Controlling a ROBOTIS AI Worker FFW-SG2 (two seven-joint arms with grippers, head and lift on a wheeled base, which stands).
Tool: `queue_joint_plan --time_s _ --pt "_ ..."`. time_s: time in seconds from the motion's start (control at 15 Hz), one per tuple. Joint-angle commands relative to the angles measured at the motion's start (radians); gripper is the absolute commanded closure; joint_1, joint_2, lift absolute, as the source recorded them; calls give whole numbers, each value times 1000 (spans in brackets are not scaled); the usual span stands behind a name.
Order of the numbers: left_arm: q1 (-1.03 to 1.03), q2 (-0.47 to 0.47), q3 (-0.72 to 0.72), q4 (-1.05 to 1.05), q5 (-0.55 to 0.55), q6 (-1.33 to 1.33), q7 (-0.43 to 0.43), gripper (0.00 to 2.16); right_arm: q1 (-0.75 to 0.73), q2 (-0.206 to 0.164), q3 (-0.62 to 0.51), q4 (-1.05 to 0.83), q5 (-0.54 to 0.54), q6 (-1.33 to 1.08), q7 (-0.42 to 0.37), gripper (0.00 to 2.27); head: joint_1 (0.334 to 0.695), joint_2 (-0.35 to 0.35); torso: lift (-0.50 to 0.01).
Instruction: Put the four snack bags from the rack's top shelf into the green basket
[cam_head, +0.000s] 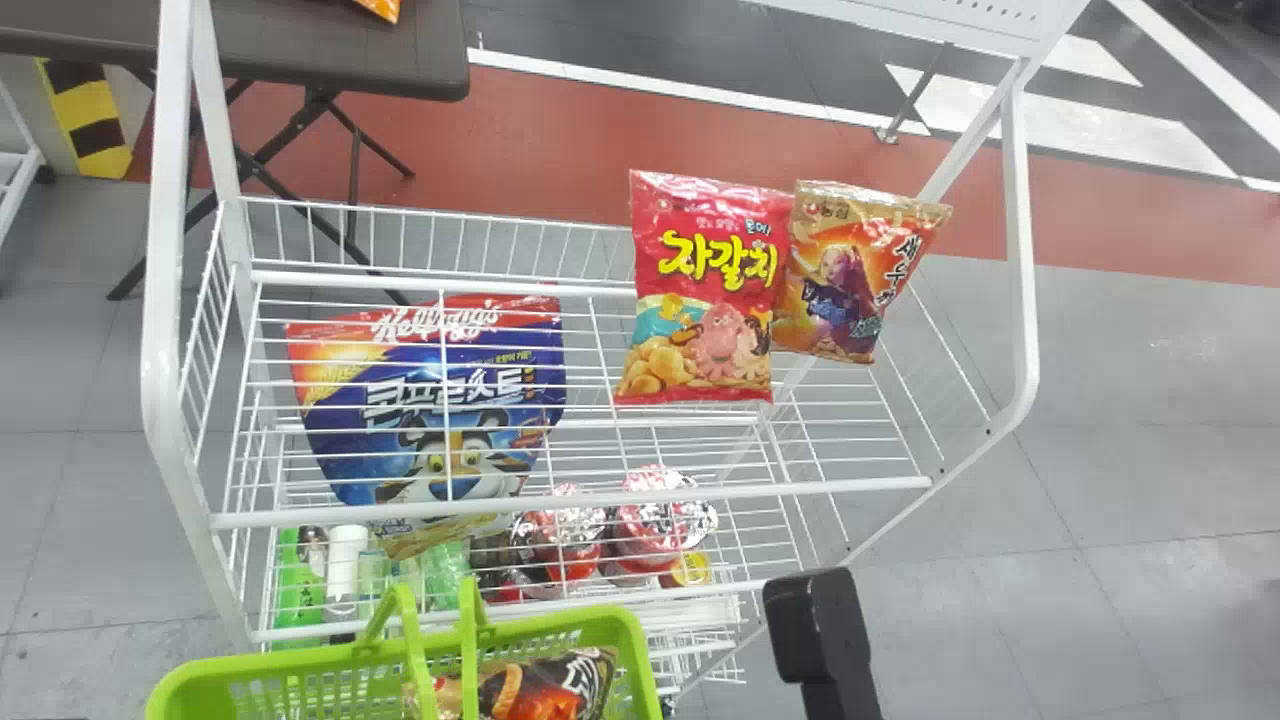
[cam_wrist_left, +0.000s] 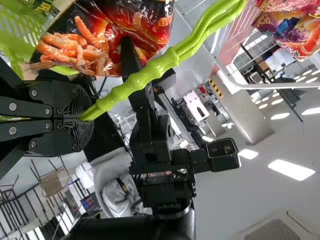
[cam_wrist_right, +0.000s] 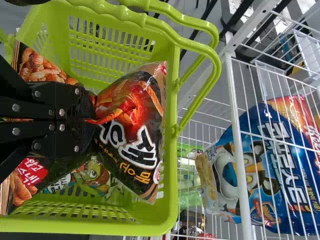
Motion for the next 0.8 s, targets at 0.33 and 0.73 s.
queue_joint_plan --time_s 0.33,0.73 --pt "0 0 -11 -3 -9 2 0 1760 -28 0 3 97 41 -292 -37 56 695 -350 0" --pt "-2 6 -11 -3 -17 26 -14 1760 -183 7 -5 356 170 -970 -164 93 695 -350 0"
